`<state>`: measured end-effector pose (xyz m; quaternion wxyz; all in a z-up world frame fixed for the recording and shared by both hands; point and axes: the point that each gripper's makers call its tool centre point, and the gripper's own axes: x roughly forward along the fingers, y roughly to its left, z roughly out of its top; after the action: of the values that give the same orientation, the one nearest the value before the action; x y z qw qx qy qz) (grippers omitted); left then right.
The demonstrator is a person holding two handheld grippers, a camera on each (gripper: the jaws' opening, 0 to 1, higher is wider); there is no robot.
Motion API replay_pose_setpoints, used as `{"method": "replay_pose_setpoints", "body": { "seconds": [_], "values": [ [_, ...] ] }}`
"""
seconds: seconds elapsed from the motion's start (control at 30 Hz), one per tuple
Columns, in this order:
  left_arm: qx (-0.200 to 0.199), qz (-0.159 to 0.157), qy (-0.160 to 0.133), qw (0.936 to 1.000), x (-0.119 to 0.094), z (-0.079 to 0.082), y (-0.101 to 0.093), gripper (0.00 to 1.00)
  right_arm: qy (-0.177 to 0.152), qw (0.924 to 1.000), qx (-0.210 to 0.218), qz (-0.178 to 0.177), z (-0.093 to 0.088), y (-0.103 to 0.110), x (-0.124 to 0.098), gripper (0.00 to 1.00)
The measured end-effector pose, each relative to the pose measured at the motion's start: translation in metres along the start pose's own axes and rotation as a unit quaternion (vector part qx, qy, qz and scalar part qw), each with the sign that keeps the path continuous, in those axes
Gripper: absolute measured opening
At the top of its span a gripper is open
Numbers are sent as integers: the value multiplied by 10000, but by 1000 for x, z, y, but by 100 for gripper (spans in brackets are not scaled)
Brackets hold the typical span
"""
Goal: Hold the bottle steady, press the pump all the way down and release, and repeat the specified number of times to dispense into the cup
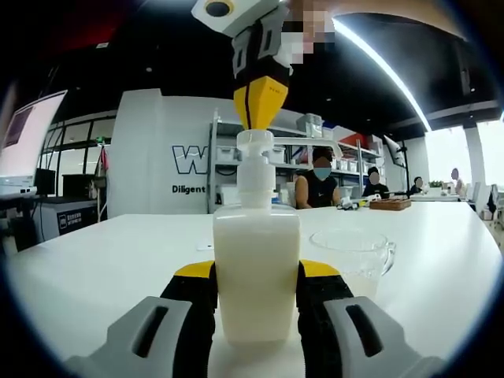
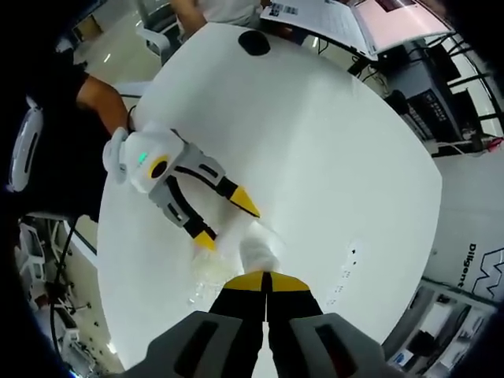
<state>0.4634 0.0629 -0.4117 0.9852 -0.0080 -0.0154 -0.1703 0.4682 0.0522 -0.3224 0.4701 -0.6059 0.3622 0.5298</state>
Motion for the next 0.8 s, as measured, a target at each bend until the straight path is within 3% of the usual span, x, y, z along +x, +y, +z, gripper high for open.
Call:
{"method": "replay_pose_setpoints", "body": {
  "seconds": [0.2,0.8],
  "values": [
    [2,6,-11,10000,0,0,0,38,-156,9999,13,-47,1,0,0,0],
    [7,-1,-19,10000,0,1,0,38,-28,10000,-4,-60,0,-1,-3,0]
  ]
}}
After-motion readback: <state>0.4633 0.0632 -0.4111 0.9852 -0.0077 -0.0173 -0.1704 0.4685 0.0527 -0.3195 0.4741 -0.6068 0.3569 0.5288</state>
